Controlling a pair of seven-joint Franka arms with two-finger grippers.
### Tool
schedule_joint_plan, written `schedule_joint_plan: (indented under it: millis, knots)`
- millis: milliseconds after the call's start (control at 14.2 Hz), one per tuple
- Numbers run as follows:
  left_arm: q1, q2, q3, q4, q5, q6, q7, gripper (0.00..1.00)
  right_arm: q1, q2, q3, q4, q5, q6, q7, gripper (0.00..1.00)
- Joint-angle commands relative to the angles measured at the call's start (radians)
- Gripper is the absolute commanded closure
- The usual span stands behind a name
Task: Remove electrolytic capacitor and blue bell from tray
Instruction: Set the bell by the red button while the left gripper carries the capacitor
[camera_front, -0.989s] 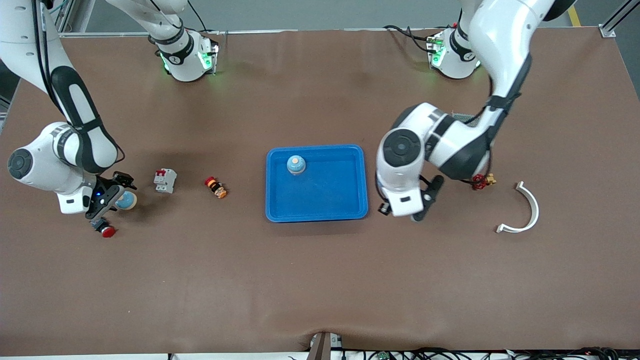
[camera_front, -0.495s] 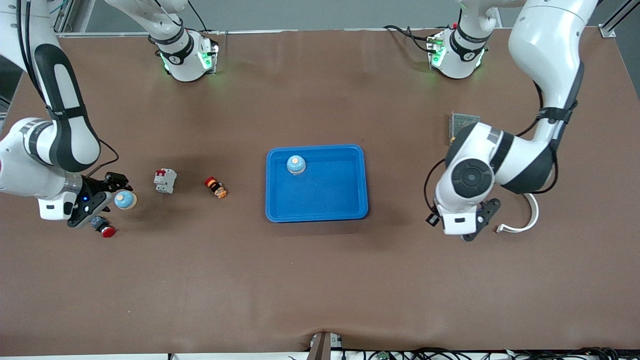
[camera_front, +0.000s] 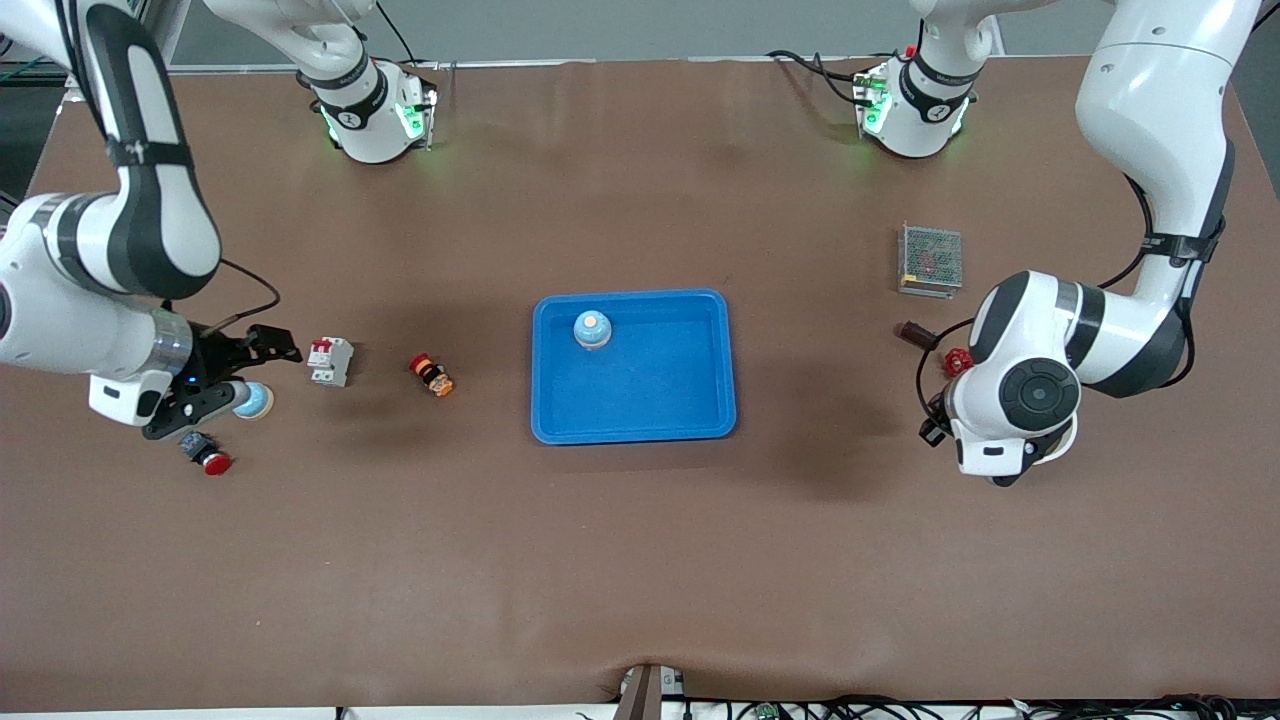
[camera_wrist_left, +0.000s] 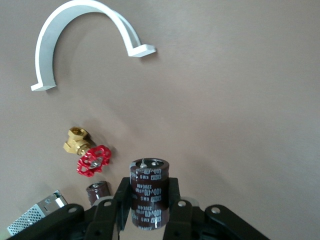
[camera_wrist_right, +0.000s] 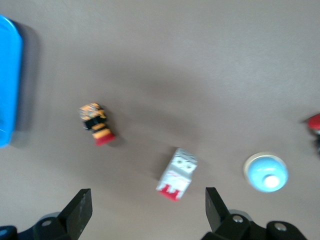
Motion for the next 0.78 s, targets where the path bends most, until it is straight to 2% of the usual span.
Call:
schedule_joint_plan:
  millis: [0, 353, 707]
  knots:
    - [0.037, -0.039, -0.009, -0.066, 0.016, -0.001, 0.031, 1.0, 0.063, -0.045, -0.007, -0.016, 0.013, -0.019, 0.158, 0.0]
    - [0.115, -0.03, -0.007, -0.092, 0.019, 0.037, 0.095, 1.0, 0.21, -0.078, -0.007, -0.016, 0.019, -0.014, 0.454, 0.0]
    - [0.161, -0.01, 0.0, -0.155, 0.077, 0.157, 0.115, 1.0, 0.374, -0.101, -0.007, -0.016, 0.024, 0.01, 0.747, 0.0]
